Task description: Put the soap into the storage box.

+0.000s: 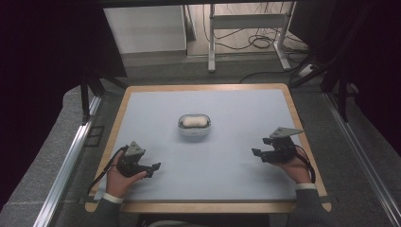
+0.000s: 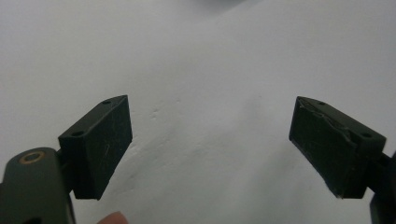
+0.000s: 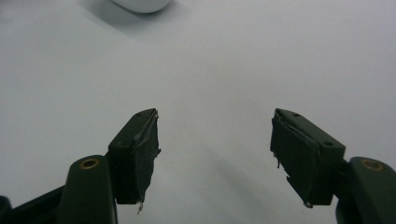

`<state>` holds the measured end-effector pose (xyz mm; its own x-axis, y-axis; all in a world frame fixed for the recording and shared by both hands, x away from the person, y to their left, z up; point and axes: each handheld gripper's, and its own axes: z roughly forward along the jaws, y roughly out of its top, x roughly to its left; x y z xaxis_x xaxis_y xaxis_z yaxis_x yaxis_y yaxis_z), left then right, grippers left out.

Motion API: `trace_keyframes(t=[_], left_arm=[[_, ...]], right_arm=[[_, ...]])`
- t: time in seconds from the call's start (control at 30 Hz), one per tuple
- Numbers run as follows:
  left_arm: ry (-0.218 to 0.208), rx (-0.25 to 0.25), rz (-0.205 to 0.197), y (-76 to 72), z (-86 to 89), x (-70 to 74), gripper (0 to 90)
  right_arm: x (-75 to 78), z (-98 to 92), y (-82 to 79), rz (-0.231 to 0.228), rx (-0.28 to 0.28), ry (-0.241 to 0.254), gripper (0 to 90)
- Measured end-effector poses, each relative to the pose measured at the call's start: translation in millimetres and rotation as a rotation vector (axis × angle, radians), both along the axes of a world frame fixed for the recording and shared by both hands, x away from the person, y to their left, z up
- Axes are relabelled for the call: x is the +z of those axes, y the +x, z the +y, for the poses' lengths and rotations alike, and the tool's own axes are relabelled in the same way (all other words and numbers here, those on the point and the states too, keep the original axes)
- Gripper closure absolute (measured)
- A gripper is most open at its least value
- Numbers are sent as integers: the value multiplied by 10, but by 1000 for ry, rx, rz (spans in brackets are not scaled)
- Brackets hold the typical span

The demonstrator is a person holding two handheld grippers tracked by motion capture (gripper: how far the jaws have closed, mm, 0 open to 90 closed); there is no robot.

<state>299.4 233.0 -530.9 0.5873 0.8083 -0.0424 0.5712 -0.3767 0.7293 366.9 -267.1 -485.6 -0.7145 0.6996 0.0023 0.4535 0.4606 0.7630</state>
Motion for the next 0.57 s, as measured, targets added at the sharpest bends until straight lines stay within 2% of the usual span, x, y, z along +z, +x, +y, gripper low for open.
trace_keyframes(t=[0.17, 0.37, 0.57], left_arm=[[8, -6, 5, 6, -27, -21, 137], [13, -6, 0, 2, -28, -24, 137], [17, -3, -5, -2, -31, -28, 133]], right_arm=[[-32, -87, -12, 6, -23, 23, 317], [-83, -59, -3, 3, -22, 1, 300], [-67, -26, -22, -14, -24, 5, 282]])
